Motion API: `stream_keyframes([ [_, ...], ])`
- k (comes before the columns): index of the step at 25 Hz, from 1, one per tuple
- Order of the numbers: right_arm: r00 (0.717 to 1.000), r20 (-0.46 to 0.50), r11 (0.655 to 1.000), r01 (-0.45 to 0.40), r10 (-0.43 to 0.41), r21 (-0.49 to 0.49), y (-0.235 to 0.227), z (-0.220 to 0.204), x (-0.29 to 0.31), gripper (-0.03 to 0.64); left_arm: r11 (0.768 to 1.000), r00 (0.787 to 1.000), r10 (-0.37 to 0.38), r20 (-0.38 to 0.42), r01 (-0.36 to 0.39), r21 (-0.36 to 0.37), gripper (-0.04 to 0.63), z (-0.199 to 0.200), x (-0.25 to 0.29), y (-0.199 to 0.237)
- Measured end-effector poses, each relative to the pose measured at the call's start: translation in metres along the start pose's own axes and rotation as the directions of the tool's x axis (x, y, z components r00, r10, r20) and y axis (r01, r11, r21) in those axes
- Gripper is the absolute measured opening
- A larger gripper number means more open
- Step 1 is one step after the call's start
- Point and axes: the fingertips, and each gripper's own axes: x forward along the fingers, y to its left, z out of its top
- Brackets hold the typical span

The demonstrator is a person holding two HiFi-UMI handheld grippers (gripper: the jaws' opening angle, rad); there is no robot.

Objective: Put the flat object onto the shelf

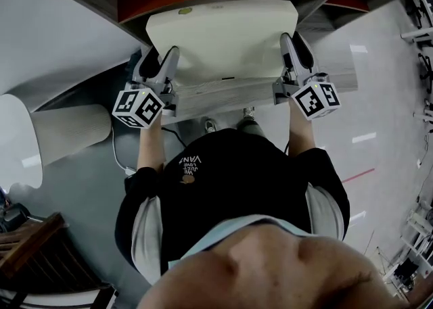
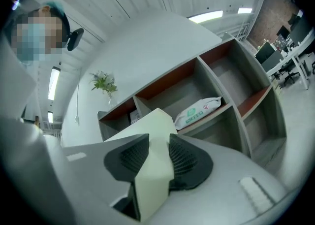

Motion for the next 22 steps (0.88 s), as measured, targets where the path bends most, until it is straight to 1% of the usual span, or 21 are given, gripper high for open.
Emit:
stream_keyframes([
  [9, 0.993, 0.099, 0.997, -0.055, 0.059, -0.049, 0.006, 0.059, -0.008, 0.115, 0.996, 0.996, -0.055, 0.074, 0.049, 0.080, 0.244, 0.043, 0.008, -0.040],
  [11, 0.990, 0.120, 0.995, -0.069, 0.077, -0.065, 0.012, 0.086, -0.004, 0.115, 0.994, 0.994, -0.059, 0.095, 0.049, 0.099, 0.244, 0.069, 0.013, -0.053],
  [14, 0.983, 0.152, 0.992, -0.089, 0.103, -0.092, 0.023, 0.138, 0.003, 0.115, 0.988, 0.990, -0.077, 0.118, 0.060, 0.142, 0.241, 0.114, 0.021, -0.079],
  [16, 0.979, 0.169, 0.989, -0.100, 0.117, -0.107, 0.027, 0.157, 0.005, 0.115, 0.985, 0.987, -0.083, 0.134, 0.061, 0.160, 0.241, 0.131, 0.025, -0.089],
  [22, 0.965, 0.212, 0.982, -0.124, 0.152, -0.142, 0.030, 0.168, 0.005, 0.109, 0.976, 0.977, -0.099, 0.187, 0.059, 0.208, 0.238, 0.149, 0.025, -0.098],
])
